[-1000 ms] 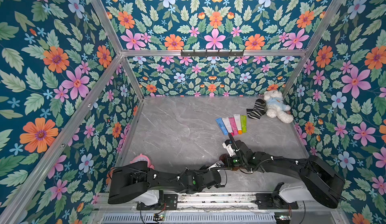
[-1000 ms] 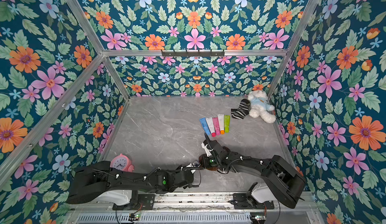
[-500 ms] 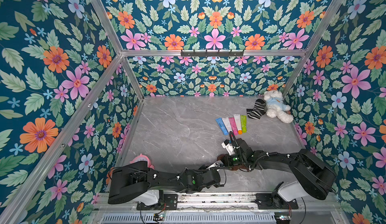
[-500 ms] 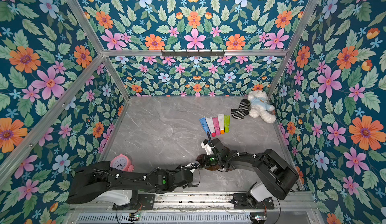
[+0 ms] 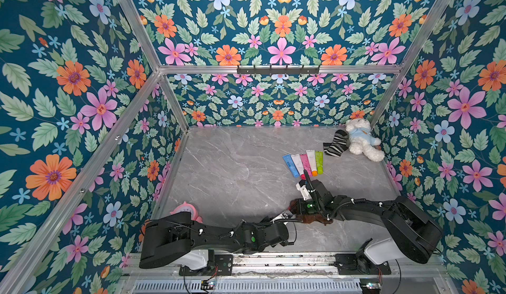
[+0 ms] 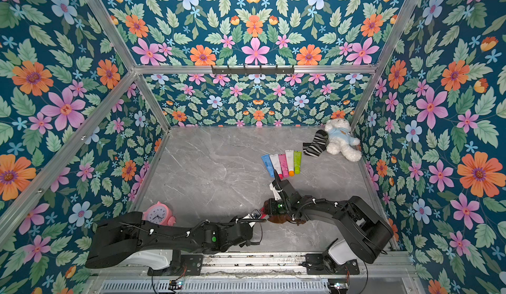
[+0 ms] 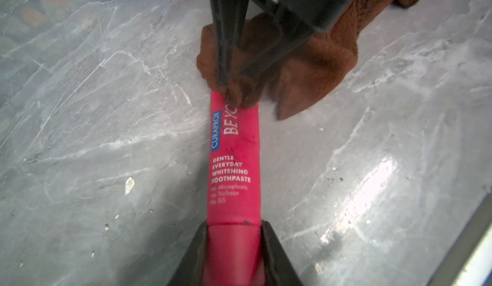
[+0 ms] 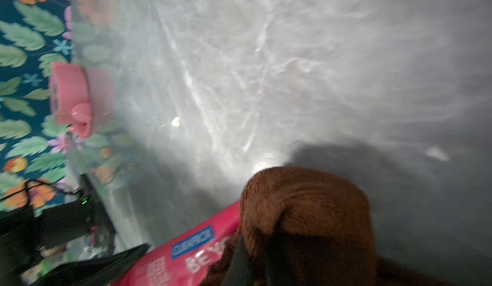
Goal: Wipe the surface of the toothpaste tube
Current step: Wipe the dirt from the toothpaste tube.
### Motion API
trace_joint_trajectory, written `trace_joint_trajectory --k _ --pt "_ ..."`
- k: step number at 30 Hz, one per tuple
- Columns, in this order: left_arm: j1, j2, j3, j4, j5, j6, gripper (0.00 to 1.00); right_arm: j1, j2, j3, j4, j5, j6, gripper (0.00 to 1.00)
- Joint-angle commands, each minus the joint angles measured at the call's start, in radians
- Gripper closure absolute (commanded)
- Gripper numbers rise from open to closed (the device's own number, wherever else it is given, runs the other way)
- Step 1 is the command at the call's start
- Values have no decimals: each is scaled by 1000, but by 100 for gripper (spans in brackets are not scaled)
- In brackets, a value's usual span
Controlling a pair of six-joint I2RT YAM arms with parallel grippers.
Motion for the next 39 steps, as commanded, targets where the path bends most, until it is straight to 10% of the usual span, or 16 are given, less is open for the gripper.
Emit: trace_joint_trajectory --k 1,20,39 --pt "-5 -4 2 57 9 17 100 -10 -14 -14 -225 241 -18 100" --pt "-7 14 13 54 11 19 100 181 -43 -28 121 -167 73 100" --pt "-6 -34 -3 16 -82 -56 100 42 -133 22 -378 293 8 100"
